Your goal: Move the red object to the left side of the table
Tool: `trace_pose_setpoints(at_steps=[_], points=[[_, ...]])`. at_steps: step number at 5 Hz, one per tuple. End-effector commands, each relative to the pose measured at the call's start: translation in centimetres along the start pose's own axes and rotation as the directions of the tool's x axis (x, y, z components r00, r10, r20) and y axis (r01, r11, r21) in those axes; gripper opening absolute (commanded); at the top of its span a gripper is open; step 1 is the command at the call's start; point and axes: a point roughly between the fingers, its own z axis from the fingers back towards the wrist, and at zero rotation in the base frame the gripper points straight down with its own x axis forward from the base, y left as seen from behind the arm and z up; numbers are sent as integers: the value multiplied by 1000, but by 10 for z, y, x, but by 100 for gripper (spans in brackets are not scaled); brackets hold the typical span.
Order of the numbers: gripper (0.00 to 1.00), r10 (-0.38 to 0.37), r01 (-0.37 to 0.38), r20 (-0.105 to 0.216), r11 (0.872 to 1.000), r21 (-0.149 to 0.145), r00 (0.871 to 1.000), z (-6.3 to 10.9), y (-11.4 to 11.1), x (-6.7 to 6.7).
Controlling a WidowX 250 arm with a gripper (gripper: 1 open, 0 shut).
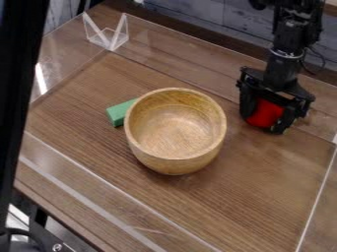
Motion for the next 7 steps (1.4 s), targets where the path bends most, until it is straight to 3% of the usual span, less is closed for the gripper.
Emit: trace_pose_setpoints(at_steps=[1,4,5,7], points=[[100,-6,6,81,1000,-5,997,9,-4,14],[100,3,-3,82,1000,-8,997,0,-6,11],[0,5,-4,85,1000,-10,996,-1,-5,10],[0,1,4,181,1000,-26,983,55,4,2]])
